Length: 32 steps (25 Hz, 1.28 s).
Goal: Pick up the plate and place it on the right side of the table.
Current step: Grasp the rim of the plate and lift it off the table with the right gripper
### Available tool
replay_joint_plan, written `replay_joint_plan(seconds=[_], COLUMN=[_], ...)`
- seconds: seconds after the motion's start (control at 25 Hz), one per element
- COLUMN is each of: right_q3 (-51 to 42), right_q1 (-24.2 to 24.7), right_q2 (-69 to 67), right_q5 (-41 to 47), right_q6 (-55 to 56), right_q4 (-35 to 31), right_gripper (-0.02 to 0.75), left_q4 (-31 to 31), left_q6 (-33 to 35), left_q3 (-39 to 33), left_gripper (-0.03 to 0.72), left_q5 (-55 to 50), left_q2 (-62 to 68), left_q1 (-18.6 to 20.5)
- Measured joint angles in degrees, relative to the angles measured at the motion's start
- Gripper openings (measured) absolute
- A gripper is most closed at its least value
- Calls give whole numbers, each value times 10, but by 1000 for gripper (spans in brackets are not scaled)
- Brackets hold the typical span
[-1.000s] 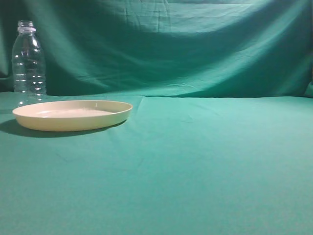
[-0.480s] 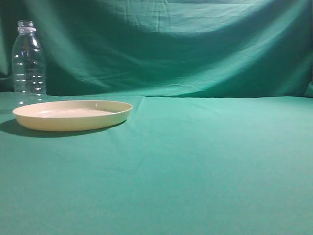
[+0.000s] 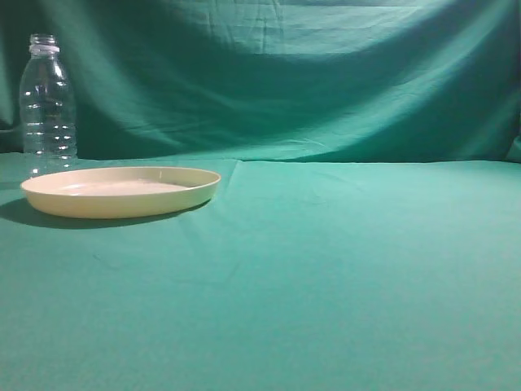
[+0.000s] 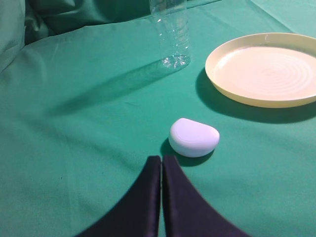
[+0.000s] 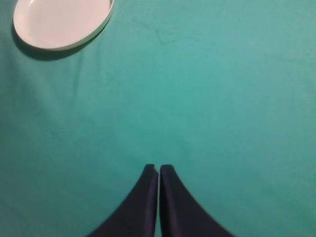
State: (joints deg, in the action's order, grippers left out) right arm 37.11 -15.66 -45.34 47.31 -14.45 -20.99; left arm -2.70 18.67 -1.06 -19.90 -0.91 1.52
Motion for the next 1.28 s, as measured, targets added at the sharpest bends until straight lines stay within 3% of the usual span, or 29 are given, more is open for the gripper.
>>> replay_joint_plan(seconds=[0.28,0.56,0.76,1.0,1.04,1.08,1.28], right_q3=[127,334,488,601,613,623,637], right_q1=[-94,-215,-234,-234,-234,-234,-234], right_q2=[-217,-453,-585,-684,-698,-709,-756], right_q5=[10,68,89,66,56,49,4], right_q6=[50,161,182,183,183,183,181], right_q4=[12,139,157,158,154,151,148], right_gripper=[0,0,0,0,49,49,310], left_q4=[0,0,0,0,0,0,0], left_q6=[0,0,0,0,0,0,0], left_q3=[0,0,0,0,0,0,0], left_gripper=[0,0,0,0,0,0,0], left_q5=[0,0,0,0,0,0,0], left_q2=[0,0,0,0,0,0,0], left_q1=[0,0,0,0,0,0,0])
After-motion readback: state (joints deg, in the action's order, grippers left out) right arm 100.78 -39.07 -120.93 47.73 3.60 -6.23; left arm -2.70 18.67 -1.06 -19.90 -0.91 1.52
